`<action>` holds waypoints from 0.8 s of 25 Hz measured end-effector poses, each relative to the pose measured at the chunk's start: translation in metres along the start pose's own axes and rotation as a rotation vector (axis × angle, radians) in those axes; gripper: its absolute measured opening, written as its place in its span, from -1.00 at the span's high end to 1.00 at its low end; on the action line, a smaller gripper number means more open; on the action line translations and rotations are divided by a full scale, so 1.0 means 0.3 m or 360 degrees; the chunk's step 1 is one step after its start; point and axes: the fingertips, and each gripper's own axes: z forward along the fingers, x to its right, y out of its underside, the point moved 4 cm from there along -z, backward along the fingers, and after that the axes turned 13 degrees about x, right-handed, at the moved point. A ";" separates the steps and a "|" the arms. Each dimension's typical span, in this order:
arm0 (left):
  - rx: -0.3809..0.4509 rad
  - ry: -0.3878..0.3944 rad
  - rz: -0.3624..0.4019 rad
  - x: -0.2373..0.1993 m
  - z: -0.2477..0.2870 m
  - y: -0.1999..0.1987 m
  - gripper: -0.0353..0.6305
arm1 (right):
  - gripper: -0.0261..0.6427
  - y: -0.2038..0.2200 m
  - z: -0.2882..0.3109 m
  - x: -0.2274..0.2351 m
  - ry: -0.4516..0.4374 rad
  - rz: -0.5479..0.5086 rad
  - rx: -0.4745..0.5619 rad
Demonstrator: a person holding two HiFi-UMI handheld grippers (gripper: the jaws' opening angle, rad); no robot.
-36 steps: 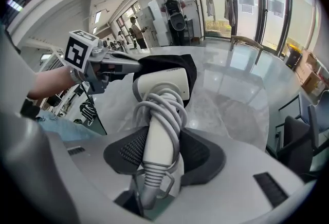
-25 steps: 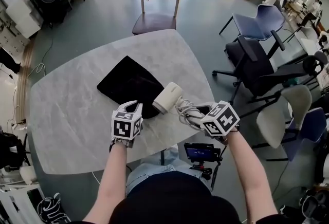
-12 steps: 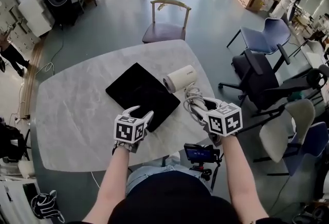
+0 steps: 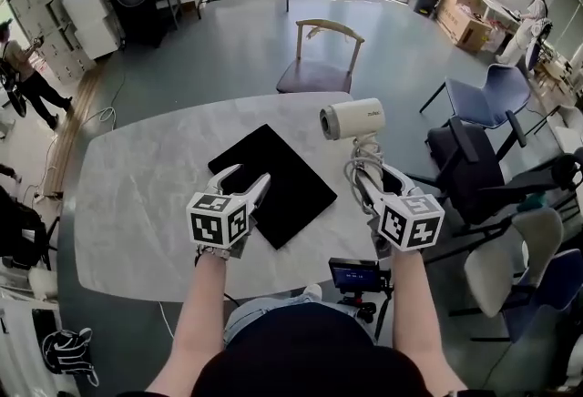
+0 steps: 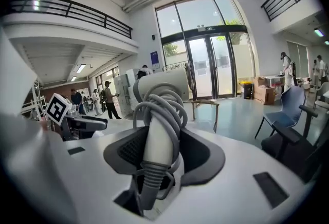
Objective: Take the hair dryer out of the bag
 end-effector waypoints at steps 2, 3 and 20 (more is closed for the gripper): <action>0.0120 -0.0031 0.0000 -0.035 -0.026 -0.075 0.09 | 0.32 -0.028 -0.007 0.004 0.0032 -0.0045 0.0056; 0.0184 -0.0047 0.0013 -0.051 -0.040 -0.109 0.10 | 0.32 -0.040 -0.014 0.006 0.0046 -0.0069 0.0086; 0.0779 -0.0207 0.0509 -0.089 -0.169 -0.424 0.82 | 0.32 -0.259 -0.042 -0.031 0.0078 -0.0412 0.0614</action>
